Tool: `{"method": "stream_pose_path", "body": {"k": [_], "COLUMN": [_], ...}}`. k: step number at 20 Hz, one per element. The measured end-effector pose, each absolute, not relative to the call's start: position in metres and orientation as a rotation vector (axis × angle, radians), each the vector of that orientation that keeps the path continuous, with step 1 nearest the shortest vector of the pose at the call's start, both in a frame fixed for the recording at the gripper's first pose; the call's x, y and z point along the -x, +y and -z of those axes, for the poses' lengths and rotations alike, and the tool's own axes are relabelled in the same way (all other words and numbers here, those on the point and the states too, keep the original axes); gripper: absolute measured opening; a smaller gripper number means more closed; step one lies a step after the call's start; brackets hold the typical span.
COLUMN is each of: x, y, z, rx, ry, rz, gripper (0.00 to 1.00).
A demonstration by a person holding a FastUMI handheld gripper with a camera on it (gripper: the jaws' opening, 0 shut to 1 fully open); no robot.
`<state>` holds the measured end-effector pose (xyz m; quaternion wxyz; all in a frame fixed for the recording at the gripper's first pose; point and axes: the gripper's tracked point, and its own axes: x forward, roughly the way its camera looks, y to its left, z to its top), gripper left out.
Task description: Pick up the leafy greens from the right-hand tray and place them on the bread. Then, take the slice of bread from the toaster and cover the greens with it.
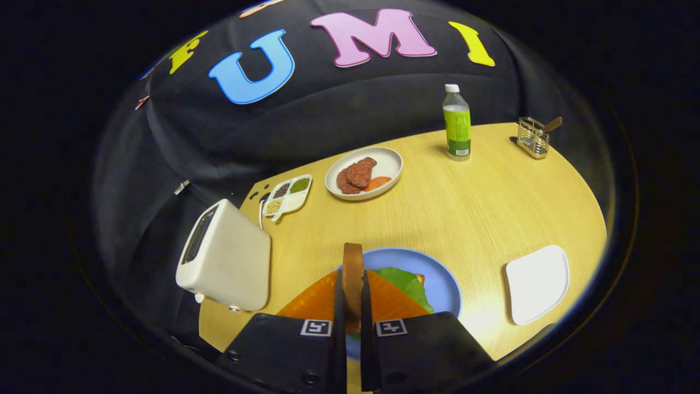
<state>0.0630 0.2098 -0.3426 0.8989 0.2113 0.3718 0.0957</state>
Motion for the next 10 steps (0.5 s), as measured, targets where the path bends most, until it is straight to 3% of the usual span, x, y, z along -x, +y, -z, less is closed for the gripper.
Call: {"method": "stream_pose_path", "body": {"k": [8,10], "x": [-0.054,-0.052], "y": [0.174,0.171], "z": [0.378,0.386], "rx": [-0.408,-0.402], "ry": [0.856,0.879], "rz": [-0.157,-0.155], "gripper": [0.16,0.23]}}
